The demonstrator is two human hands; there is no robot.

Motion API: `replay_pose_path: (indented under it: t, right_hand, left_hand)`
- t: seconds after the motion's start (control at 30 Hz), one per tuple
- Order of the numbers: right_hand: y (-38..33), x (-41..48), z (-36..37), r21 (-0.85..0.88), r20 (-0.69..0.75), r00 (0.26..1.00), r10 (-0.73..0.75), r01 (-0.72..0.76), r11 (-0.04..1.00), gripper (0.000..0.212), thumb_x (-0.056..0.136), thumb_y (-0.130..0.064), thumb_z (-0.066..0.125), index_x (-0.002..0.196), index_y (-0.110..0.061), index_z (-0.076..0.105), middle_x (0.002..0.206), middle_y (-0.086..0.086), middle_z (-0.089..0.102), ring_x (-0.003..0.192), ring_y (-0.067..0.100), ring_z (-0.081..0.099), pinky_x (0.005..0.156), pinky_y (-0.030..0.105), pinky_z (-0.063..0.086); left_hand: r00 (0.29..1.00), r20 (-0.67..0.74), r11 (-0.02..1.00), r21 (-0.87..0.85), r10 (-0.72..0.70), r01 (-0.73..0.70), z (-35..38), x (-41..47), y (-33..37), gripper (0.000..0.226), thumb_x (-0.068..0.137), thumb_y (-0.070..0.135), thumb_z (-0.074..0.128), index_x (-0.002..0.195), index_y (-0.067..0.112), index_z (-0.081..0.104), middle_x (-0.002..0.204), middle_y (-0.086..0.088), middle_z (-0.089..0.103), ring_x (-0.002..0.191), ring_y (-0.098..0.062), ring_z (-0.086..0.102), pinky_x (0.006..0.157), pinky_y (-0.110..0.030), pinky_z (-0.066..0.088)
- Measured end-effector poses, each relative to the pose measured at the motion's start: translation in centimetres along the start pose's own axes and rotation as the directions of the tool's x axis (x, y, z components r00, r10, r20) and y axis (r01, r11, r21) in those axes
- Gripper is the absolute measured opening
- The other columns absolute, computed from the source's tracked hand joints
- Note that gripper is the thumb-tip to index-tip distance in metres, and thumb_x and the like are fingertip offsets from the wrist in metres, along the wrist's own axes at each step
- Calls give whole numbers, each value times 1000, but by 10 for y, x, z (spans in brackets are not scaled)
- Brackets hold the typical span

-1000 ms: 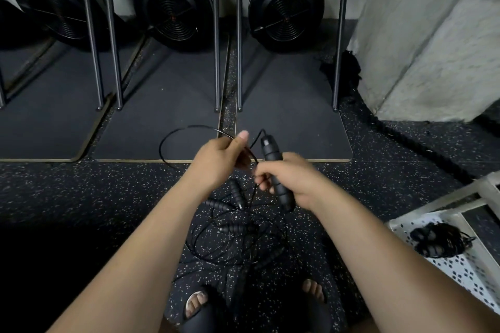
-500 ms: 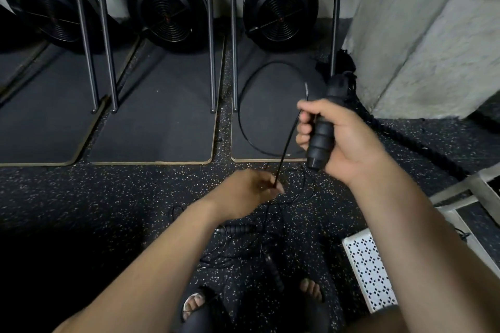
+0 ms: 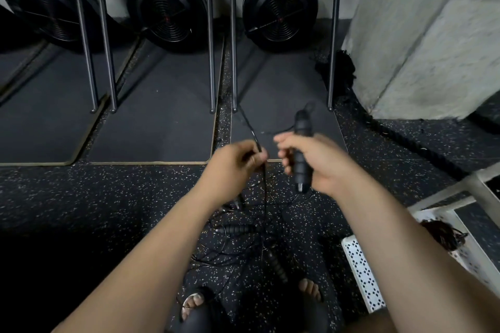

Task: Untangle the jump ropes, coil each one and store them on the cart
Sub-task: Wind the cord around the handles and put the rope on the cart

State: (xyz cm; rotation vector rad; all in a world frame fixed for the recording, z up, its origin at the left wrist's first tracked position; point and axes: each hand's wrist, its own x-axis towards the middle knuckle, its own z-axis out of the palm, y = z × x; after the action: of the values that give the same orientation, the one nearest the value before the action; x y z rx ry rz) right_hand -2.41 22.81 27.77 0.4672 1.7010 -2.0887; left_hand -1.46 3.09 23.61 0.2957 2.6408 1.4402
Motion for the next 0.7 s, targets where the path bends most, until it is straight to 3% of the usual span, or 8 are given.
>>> replay_pose_path:
  t: [0.13, 0.2, 0.3, 0.57, 0.7]
  right_hand:
    - [21, 6, 11, -238, 140, 977, 160, -123, 963, 23, 92, 6, 66, 114, 3, 64, 82, 15, 71, 62, 19, 64, 53, 27, 52]
    - [29, 12, 17, -319, 146, 975, 170, -117, 941, 29, 92, 4, 67, 121, 9, 65, 82, 14, 72, 62, 18, 65, 52, 26, 50]
    - [41, 17, 26, -440, 143, 976, 162, -84, 894, 19, 93, 2, 67, 111, 7, 70, 80, 13, 71, 60, 17, 62, 53, 26, 46]
    - [51, 21, 33, -546, 62, 992, 111, -60, 836, 21, 94, -1, 68, 106, 15, 70, 81, 14, 76, 63, 17, 64, 55, 26, 45]
    - [42, 17, 31, -497, 101, 989, 111, -47, 867, 10, 93, -2, 71, 101, 5, 72, 80, 14, 77, 62, 18, 64, 54, 26, 45]
  left_hand:
    - [993, -115, 961, -278, -35, 2, -12, 2, 11, 23, 107, 20, 65, 90, 6, 69, 87, 3, 79, 70, -1, 65, 65, -17, 46]
    - [988, -143, 920, -393, -53, -8, -16, 2, 13, 24, 108, 18, 64, 95, -1, 68, 91, -3, 78, 73, -4, 66, 65, -18, 47]
    - [980, -171, 845, -534, -100, -6, -24, 5, 14, 18, 109, 19, 61, 102, 5, 71, 93, -4, 78, 75, -9, 66, 64, -21, 46]
    - [960, -209, 778, -628, -185, 13, -34, 5, 15, 16, 107, 26, 64, 103, 14, 74, 95, -4, 78, 82, -15, 66, 64, -27, 43]
    - [963, -130, 757, -647, -235, 97, -34, 6, 9, 19, 105, 35, 66, 101, 17, 73, 96, -5, 79, 81, -16, 67, 69, -31, 44]
